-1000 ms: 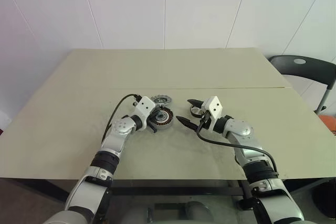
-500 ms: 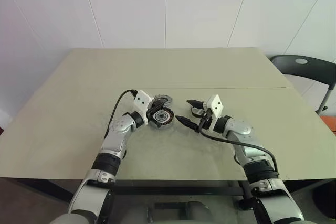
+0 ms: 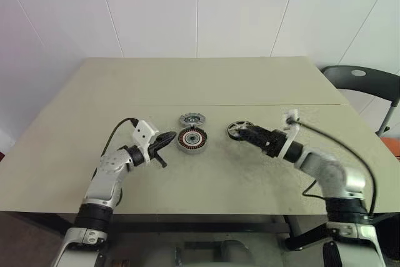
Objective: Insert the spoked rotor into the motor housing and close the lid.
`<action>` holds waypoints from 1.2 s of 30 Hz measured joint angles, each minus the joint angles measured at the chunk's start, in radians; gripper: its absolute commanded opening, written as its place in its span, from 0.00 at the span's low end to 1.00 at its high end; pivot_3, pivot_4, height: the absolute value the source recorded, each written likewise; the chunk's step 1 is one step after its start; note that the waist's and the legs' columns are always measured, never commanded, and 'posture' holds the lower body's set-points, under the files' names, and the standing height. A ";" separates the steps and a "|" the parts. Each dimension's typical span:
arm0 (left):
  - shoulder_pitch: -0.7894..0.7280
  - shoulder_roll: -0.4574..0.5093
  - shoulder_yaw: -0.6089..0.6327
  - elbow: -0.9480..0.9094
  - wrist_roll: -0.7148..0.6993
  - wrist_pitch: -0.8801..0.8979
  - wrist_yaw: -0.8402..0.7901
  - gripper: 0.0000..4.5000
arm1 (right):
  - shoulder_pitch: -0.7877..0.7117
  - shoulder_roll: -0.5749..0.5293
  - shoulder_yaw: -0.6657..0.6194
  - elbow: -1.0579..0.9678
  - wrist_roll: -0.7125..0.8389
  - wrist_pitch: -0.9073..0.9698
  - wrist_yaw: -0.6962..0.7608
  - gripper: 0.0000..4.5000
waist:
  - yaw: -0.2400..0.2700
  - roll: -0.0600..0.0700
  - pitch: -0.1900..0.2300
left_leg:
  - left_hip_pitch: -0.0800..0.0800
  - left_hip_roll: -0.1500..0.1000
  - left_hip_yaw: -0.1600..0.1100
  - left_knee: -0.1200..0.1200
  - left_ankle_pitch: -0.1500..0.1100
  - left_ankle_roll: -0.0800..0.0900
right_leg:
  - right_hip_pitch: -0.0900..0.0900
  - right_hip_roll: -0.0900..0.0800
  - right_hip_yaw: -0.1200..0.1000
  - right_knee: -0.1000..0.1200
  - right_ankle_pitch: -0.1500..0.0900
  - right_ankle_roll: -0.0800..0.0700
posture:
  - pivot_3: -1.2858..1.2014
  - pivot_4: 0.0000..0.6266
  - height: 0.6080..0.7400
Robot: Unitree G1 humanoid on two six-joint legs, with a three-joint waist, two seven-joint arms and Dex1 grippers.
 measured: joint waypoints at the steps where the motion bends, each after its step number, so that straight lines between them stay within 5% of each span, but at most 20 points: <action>1: 0.000 0.000 0.000 -0.009 0.000 0.000 0.002 0.01 | -0.025 0.000 -0.022 0.005 0.030 0.045 -0.027 1.00 | -0.001 0.000 0.000 | 0.000 0.000 0.000 0.000 0.000 0.000 | -0.001 0.000 0.000 0.000 0.000 0.000 | 0.52 0.00 1.00; 16: -0.001 -0.016 -0.005 -0.026 0.001 0.001 0.027 0.01 | -0.104 0.011 -0.181 0.158 0.144 0.389 -0.326 1.00 | -0.001 0.000 0.000 | -0.013 0.000 0.001 0.001 0.000 0.001 | -0.012 0.003 0.000 0.000 0.003 0.005 | 0.52 0.00 1.00; 36: 0.000 -0.040 -0.022 -0.026 0.004 0.001 0.038 0.01 | -0.097 0.112 -0.227 0.296 0.055 0.248 -0.427 1.00 | -0.004 0.000 0.000 | -0.013 0.000 0.001 0.002 0.000 0.001 | -0.010 0.004 0.000 0.000 0.003 0.006 | 0.52 0.00 1.00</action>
